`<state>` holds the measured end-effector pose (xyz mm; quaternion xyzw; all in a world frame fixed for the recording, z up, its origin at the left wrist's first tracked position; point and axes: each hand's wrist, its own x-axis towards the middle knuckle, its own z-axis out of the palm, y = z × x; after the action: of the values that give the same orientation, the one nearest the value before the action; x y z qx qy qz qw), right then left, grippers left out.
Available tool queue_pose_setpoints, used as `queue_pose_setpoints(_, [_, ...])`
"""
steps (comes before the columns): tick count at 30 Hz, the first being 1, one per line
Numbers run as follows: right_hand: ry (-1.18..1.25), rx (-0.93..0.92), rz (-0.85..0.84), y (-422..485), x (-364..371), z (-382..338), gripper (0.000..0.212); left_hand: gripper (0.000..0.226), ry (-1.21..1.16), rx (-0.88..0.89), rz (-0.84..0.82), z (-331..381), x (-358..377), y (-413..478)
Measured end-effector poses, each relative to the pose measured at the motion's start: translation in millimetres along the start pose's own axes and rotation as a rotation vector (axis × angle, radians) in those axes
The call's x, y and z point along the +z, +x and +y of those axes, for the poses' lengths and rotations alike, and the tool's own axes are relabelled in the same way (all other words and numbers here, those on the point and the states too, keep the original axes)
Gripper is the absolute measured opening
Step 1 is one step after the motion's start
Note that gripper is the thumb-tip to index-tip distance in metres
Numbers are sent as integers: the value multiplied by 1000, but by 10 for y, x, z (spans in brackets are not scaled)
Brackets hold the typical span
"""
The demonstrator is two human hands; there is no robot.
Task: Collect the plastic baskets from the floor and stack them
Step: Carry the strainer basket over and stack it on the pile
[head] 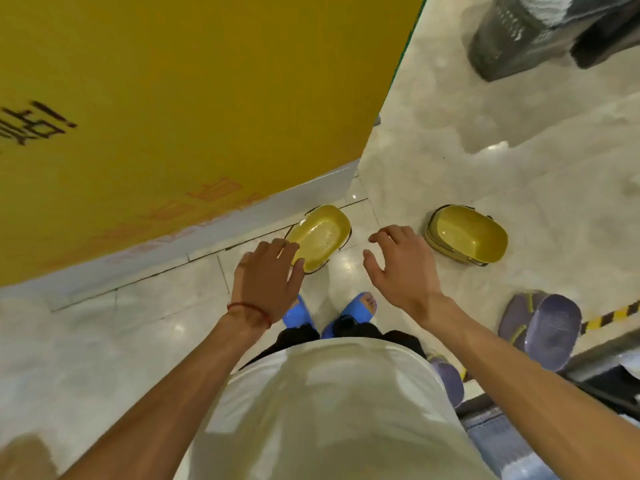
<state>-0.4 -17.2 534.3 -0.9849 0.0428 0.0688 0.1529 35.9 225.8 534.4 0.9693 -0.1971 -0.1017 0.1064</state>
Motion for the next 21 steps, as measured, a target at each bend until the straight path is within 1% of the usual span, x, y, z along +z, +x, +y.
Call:
queue_pose_setpoints(5, [-18,-61,-61,277,128,-155,28,30,-87,-145,17,-216,102,-14])
queue_pose_setpoints(6, [-17,-76,-77,330,156,-161,27,32,-99,-176,14,-242,137,-16])
queue_pose_setpoints(8, [-7,-110,-122,436,195,-135,27,41,-110,-231,10,-255,242,-12])
queue_pose_setpoints(10, [-8,-163,-170,573,216,-48,28,47,-119,-292,3,-204,333,29])
queue_pose_setpoints(14, [-36,-293,-262,875,297,176,27,36,-117,-407,55,18,566,131])
queue_pose_setpoints(17, [-64,-362,-316,1092,493,341,29,34,-129,-503,25,161,836,221])
queue_pose_setpoints(19, [-74,-381,-323,1200,680,446,29,37,-158,-585,15,230,1059,247])
queue_pose_setpoints(21, [-90,-367,-350,1290,931,553,29,35,-195,-680,-6,272,1341,265])
